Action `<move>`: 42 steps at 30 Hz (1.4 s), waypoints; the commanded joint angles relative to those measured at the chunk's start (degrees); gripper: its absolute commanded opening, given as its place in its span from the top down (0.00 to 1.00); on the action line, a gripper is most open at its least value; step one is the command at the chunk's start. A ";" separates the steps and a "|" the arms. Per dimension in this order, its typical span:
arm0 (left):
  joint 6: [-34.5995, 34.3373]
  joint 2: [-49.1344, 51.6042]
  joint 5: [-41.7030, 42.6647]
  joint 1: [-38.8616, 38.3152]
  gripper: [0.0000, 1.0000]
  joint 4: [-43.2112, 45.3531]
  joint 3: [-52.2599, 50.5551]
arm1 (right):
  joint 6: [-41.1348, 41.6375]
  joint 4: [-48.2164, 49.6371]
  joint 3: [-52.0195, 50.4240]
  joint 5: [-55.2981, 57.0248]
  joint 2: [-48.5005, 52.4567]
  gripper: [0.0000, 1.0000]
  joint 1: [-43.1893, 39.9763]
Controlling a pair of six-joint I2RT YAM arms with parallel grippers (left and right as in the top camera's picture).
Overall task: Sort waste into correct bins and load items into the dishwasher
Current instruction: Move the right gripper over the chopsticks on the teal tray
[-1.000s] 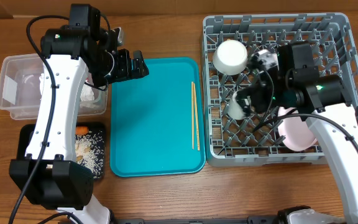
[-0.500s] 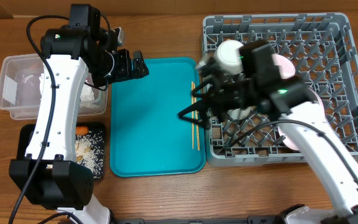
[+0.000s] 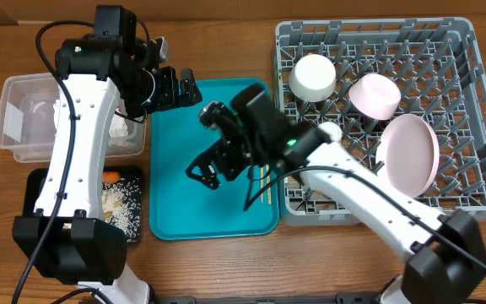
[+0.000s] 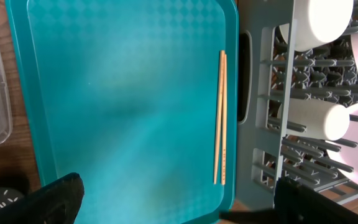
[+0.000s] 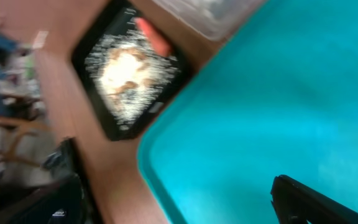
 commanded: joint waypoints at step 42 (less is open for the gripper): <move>0.90 -0.92 -29.66 27.74 0.00 -12.13 17.00 | 21.88 1.70 0.33 30.34 8.76 0.00 4.57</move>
